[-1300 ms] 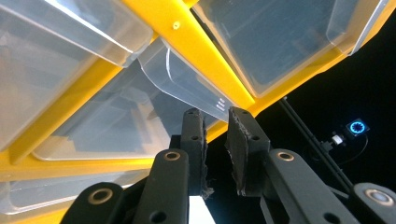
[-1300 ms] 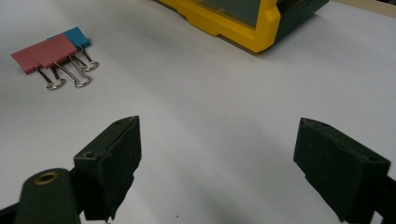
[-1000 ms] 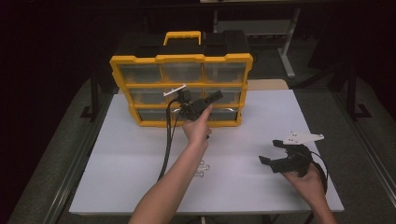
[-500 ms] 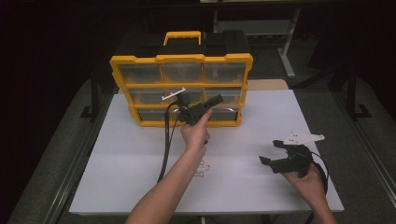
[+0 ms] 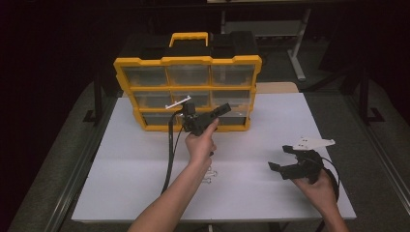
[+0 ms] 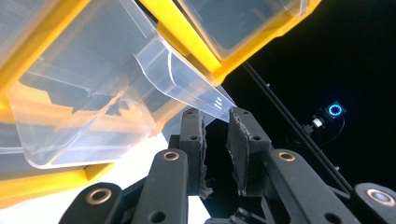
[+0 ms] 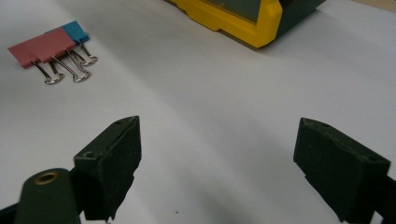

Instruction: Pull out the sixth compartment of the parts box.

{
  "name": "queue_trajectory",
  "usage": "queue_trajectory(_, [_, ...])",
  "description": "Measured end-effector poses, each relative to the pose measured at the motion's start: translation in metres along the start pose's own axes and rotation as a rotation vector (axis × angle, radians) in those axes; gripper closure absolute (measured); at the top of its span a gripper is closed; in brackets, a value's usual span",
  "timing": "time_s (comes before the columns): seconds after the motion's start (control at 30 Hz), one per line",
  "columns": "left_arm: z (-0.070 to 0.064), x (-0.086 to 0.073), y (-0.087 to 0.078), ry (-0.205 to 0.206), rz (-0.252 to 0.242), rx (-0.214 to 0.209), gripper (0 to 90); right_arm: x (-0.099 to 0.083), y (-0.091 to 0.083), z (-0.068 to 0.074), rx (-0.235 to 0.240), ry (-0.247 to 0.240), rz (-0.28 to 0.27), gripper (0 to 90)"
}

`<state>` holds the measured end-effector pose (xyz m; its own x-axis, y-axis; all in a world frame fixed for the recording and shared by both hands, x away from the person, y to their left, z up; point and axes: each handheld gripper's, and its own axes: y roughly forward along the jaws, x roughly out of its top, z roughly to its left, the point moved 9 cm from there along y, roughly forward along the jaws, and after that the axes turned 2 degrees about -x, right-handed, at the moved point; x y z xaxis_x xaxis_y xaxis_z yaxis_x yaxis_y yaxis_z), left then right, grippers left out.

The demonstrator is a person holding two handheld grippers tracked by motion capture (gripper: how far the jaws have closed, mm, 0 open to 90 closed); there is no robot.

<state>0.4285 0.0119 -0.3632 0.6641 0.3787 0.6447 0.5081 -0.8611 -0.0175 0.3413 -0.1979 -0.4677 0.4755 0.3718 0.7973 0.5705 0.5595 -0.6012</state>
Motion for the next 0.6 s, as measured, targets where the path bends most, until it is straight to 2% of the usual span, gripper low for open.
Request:
queue_trajectory(0.07, [-0.001,-0.001,0.000,-0.007,-0.003,0.002,75.7,0.000,0.001,0.000,0.002,-0.003,-0.001,14.0])
queue_trajectory(0.17, [-0.001,-0.002,-0.002,0.027,0.009,0.007,75.8,0.000,0.001,0.001,0.002,-0.005,0.002,14.0])
queue_trajectory(0.23, [-0.002,-0.002,-0.003,0.034,0.008,0.010,75.0,0.001,0.001,0.002,0.002,-0.005,-0.001,14.0])
queue_trajectory(0.27, [-0.003,-0.009,-0.005,0.088,0.079,0.009,68.3,0.001,0.000,0.002,0.001,-0.006,-0.006,14.0])
queue_trajectory(0.3, [-0.001,-0.013,-0.007,0.131,0.109,0.022,63.9,0.001,0.000,0.002,0.003,-0.008,-0.004,14.0])
queue_trajectory(0.33, [-0.001,-0.016,-0.010,0.172,0.116,0.040,63.9,0.001,0.000,0.002,0.003,-0.008,-0.005,14.0])
queue_trajectory(0.47, [-0.002,-0.020,-0.017,0.217,0.166,0.027,60.9,0.000,0.002,0.003,0.007,-0.011,0.000,14.0])
queue_trajectory(0.5, [-0.002,-0.020,-0.017,0.217,0.166,0.027,60.0,0.000,0.002,0.003,0.007,-0.011,0.000,14.0])
queue_trajectory(0.53, [-0.007,-0.020,-0.019,0.259,0.216,0.009,59.8,0.001,0.003,0.005,0.008,-0.011,0.004,14.0])
queue_trajectory(0.6, [-0.012,-0.020,-0.020,0.327,0.273,0.026,57.6,0.002,0.004,0.007,0.009,-0.015,0.003,14.0])
